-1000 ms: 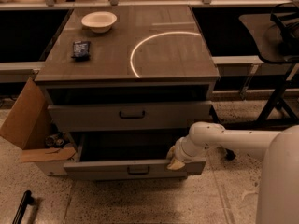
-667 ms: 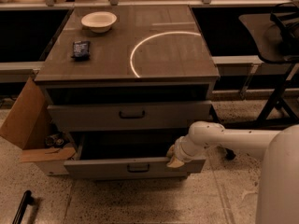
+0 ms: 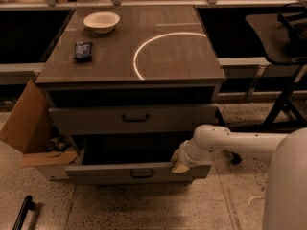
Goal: Open middle drawer
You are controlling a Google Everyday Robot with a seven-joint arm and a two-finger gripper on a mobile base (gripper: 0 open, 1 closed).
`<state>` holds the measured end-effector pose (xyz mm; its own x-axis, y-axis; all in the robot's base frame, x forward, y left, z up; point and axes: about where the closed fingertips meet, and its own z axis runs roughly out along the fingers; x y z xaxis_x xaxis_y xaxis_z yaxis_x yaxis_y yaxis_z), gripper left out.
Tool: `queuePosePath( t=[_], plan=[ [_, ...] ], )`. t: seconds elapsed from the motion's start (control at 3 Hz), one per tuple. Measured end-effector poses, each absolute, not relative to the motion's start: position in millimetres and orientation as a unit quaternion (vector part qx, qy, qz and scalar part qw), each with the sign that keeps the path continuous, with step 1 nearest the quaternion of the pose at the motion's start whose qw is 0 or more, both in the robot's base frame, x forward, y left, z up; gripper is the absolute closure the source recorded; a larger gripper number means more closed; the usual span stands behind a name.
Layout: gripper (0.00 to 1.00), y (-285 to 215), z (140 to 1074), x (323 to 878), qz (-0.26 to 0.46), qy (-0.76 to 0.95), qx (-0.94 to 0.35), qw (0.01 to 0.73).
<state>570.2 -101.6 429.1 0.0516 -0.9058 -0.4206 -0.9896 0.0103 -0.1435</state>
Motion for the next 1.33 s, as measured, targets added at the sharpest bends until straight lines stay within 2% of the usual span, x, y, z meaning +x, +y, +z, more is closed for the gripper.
queuePosePath(
  t=[1.0,1.33],
  plan=[
    [0.11,-101.0,428.4,569.6,0.104,0.681,-0.696,0.203],
    [0.00,-100.1,427.3,568.9,0.105,0.680,-0.697,0.203]
  ],
)
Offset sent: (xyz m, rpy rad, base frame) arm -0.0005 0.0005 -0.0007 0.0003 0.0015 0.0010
